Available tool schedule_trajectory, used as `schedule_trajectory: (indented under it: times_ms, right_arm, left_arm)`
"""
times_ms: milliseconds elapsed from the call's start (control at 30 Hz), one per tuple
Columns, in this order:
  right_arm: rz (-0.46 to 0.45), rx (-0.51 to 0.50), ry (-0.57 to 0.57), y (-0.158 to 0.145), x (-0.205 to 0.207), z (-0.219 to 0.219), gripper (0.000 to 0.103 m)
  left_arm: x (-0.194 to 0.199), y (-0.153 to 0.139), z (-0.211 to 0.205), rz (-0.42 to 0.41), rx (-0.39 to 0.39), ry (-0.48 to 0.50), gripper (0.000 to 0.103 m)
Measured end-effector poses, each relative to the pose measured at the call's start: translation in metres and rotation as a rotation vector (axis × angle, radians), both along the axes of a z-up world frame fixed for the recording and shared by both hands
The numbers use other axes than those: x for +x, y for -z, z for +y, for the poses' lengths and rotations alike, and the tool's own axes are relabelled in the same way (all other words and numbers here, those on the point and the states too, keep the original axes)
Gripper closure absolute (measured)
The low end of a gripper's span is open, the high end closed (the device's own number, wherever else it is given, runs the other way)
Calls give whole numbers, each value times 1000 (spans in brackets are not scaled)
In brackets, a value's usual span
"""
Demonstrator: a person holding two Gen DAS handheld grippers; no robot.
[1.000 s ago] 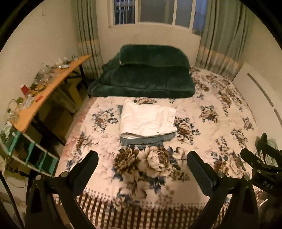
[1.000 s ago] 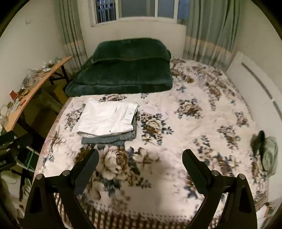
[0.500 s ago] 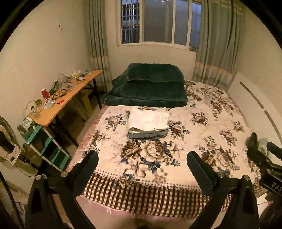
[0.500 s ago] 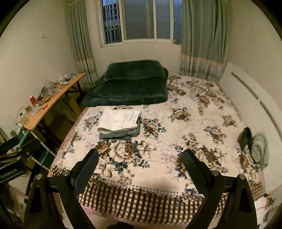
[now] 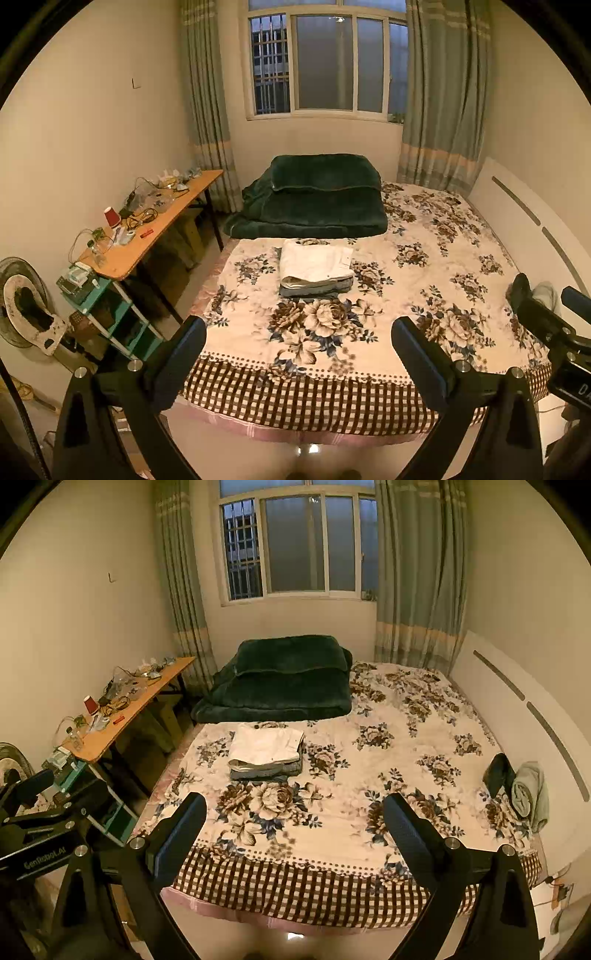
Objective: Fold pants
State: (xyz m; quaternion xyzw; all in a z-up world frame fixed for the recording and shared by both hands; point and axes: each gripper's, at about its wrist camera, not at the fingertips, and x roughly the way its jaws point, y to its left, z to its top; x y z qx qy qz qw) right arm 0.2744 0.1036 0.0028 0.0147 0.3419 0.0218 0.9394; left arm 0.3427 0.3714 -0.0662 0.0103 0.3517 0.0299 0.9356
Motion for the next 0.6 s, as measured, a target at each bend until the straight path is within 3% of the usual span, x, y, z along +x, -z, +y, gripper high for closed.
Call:
schedule_trajectory:
  times_ms: [300,600]
  right_arm:
    - [6,10,0,-19,-18,11,4]
    - [-3,2,30,-44,25,3,4]
  left_arm:
    - [1,-7,2,42,-10,1,0]
    - [27,-30,-6,33,23,-5,0]
